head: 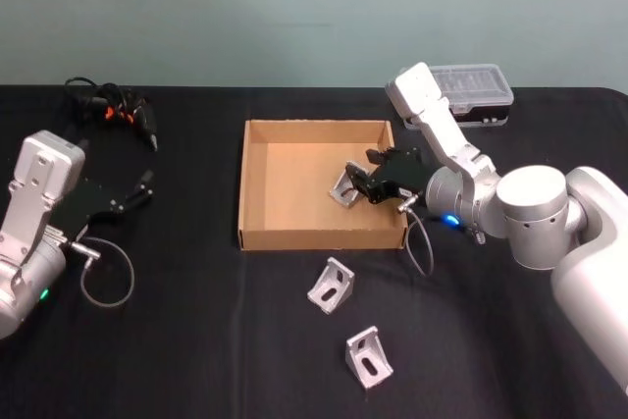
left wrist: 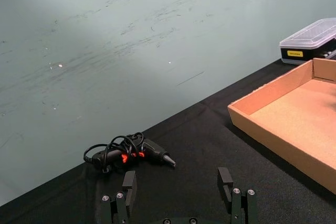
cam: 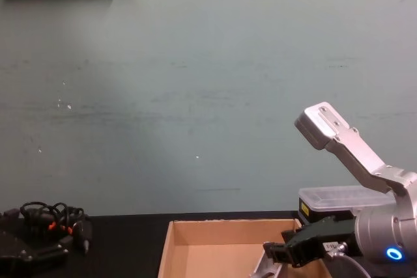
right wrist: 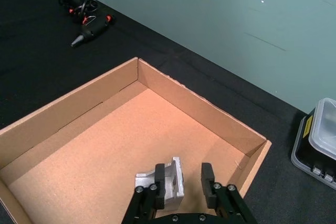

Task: Use one hand to pick up the angle iron from the table and place it into the box.

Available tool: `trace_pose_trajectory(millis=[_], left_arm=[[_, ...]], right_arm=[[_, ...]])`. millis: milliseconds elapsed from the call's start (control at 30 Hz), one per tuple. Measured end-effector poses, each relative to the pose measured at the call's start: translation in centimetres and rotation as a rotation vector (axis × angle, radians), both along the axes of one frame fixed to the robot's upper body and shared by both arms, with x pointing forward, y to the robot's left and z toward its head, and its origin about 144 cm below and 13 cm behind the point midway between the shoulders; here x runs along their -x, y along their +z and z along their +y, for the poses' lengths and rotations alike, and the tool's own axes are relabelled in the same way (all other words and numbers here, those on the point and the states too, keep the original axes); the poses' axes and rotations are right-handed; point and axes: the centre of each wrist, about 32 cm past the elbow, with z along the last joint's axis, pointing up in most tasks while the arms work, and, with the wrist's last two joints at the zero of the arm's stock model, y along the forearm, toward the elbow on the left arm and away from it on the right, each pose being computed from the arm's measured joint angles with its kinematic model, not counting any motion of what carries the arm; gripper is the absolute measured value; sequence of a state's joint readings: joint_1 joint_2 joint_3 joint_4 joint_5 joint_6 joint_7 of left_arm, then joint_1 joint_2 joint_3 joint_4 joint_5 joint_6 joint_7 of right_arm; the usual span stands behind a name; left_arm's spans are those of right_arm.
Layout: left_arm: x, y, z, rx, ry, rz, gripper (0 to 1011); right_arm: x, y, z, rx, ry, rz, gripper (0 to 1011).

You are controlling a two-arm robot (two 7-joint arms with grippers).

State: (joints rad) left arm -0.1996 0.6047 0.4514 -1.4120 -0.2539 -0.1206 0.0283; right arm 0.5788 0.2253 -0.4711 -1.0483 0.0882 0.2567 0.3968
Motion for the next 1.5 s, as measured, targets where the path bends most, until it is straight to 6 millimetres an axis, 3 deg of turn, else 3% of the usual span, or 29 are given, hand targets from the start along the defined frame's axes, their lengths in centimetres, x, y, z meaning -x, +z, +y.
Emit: trace_pose_trajectory(millis=[633, 1067, 1500], left_arm=[[0.0, 0.0, 0.0, 0.000, 0.000, 0.000, 1011], [0.0, 0.0, 0.0, 0.000, 0.000, 0.000, 1011], [0.0, 0.0, 0.0, 0.000, 0.000, 0.000, 1011]], right_arm=[[0.3, -0.1, -0.6, -0.004, -0.002, -0.006, 983], [2.6, 0.3, -2.1, -0.040, 0.023, -0.040, 1002], [8.3, 1.8, -4.0, -0.075, 0.086, -0.062, 1003]])
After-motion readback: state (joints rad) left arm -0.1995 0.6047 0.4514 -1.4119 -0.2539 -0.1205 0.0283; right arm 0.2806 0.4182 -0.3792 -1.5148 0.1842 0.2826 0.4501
